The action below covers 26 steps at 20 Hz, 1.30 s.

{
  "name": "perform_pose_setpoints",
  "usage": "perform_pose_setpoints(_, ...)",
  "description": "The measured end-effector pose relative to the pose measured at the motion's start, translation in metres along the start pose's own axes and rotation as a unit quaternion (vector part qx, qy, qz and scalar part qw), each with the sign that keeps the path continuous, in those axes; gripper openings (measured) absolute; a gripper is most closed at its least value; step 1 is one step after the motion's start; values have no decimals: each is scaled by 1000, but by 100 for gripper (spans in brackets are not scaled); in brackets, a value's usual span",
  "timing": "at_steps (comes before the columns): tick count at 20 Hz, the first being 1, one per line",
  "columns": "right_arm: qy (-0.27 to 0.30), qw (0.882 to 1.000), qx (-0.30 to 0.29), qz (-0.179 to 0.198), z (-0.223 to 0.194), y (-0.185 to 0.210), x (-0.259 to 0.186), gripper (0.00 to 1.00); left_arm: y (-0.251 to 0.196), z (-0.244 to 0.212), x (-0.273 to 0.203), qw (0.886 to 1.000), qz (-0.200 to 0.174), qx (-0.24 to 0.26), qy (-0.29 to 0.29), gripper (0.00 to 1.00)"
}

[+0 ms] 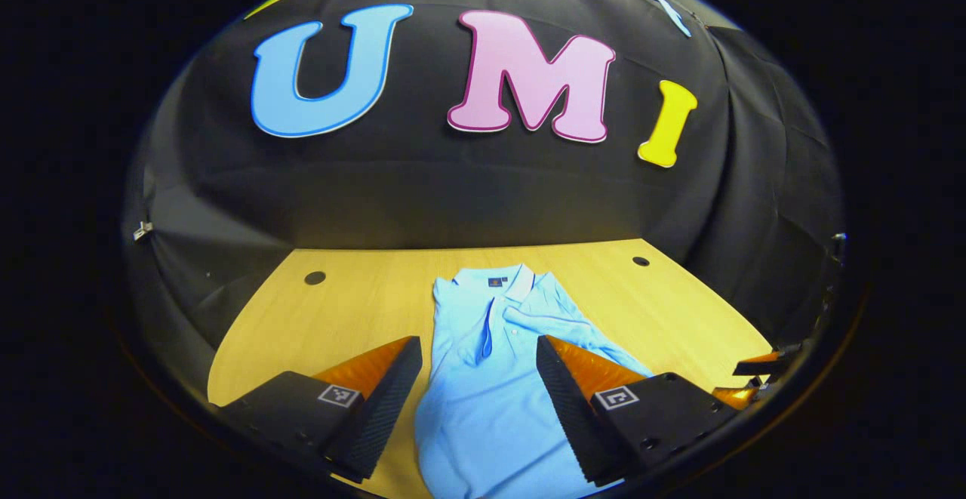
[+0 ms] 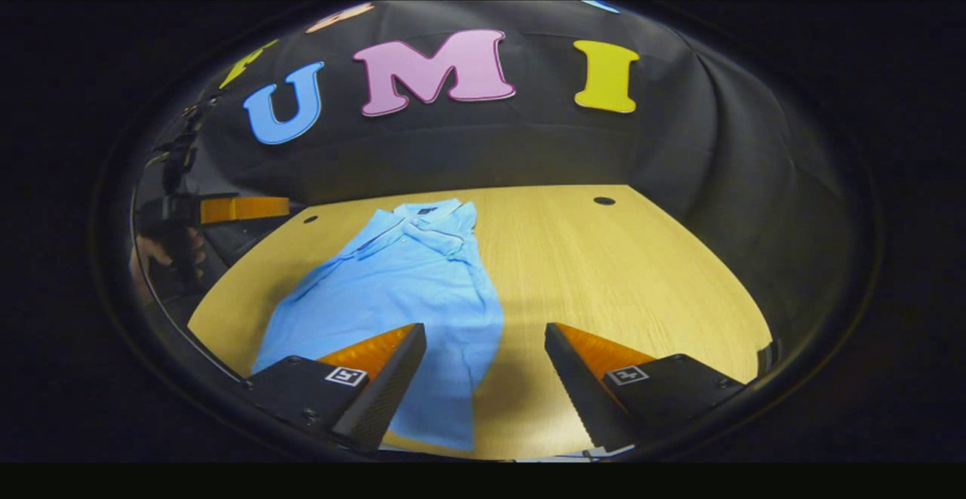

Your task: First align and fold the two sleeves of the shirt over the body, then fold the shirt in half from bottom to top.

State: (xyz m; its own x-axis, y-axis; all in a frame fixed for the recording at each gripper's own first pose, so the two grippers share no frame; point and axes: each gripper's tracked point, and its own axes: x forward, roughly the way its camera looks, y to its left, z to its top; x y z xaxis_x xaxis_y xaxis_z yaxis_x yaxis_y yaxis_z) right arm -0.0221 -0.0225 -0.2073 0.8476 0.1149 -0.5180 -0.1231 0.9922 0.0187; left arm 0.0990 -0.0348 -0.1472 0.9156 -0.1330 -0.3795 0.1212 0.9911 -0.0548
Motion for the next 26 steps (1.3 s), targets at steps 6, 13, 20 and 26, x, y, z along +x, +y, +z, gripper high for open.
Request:
perform_pose_setpoints(6, 32, 999, 5, 1, -37, 18, -28, 99, -1, -83, -77, 998, 3, -33, 53, 97)
perform_pose_setpoints(13, 84, 996, 18, -4, -91, 31, -22, 99, 8, -193, -81, 989, 31, -38, 141, 98)
perform_pose_setpoints(20, 124, 992, 15, -19, -128, 31, -6, 99, 16, -239, -72, 980, 53, -31, 190, 98)
perform_pose_setpoints(26, 132, 991, -14, -28, -134, 30, -5, 97, 15, -254, -71, 976, 55, -4, 210, 98)
